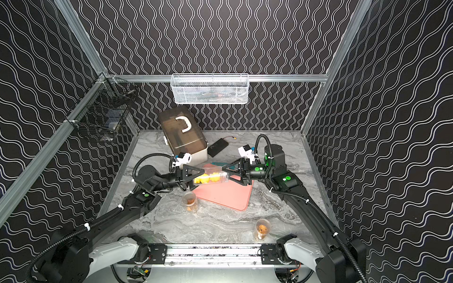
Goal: Pour the cookies out of the jar
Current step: Unscrew the lid from the jar.
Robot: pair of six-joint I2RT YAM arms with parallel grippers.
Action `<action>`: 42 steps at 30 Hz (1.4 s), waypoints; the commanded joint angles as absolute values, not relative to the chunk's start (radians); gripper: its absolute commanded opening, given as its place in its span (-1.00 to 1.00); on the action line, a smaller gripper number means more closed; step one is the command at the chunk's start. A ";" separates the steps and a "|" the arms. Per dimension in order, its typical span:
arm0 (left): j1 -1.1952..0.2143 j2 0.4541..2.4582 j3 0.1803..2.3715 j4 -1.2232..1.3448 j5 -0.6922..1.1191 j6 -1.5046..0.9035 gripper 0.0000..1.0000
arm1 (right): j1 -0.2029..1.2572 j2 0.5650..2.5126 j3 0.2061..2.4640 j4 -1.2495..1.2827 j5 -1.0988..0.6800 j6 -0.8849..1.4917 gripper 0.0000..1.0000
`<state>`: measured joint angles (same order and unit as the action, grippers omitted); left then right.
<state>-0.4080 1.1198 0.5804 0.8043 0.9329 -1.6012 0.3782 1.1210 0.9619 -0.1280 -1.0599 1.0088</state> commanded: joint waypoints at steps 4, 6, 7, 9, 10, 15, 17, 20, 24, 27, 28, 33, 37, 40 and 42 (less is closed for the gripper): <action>-0.404 1.117 0.575 0.836 0.951 -1.614 0.11 | 0.358 1.114 0.966 -0.131 -1.070 0.987 0.35; -0.402 1.118 0.574 0.835 0.952 -1.614 0.11 | 0.347 1.112 0.968 -0.137 -1.072 0.982 0.35; -0.400 1.117 0.574 0.836 0.955 -1.614 0.11 | 0.341 1.112 0.970 -0.147 -1.073 0.975 0.35; -0.396 1.118 0.572 0.837 0.957 -1.614 0.10 | 0.327 1.113 0.976 -0.177 -1.074 0.954 0.35; -0.394 1.119 0.572 0.838 0.959 -1.616 0.11 | 0.318 1.115 0.979 -0.194 -1.077 0.941 0.36; -0.371 1.112 0.577 0.812 0.980 -1.604 0.10 | 0.262 1.134 1.020 -0.362 -1.032 0.817 0.40; -0.361 1.106 0.580 0.797 0.991 -1.598 0.10 | 0.236 1.157 1.039 -0.460 -0.981 0.747 0.43; -0.345 1.103 0.581 0.799 1.009 -1.603 0.10 | 0.215 1.197 1.060 -0.568 -0.904 0.652 0.43; -0.327 1.103 0.573 0.828 1.025 -1.626 0.10 | 0.206 1.259 1.069 -0.657 -0.749 0.571 0.43; -0.314 1.104 0.563 0.863 1.041 -1.650 0.10 | 0.196 1.314 1.065 -0.680 -0.677 0.543 0.43; -0.307 1.106 0.558 0.875 1.046 -1.660 0.10 | 0.193 1.336 1.068 -0.692 -0.643 0.532 0.43; -0.283 1.105 0.547 0.924 1.072 -1.693 0.09 | 0.183 1.433 1.092 -0.787 -0.407 0.466 0.41; -0.267 1.109 0.542 0.949 1.087 -1.710 0.09 | 0.154 1.494 1.063 -0.793 -0.285 0.446 0.40; -0.261 1.122 0.535 0.971 1.094 -1.718 0.09 | 0.127 1.542 1.051 -0.794 -0.206 0.437 0.40; -0.258 1.134 0.529 0.998 1.095 -1.730 0.09 | 0.110 1.563 1.041 -0.785 -0.194 0.437 0.40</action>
<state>-0.2630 1.1236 0.5343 0.8989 1.0725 -1.6817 0.1234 1.5444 1.0481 -0.7624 -0.2897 0.4587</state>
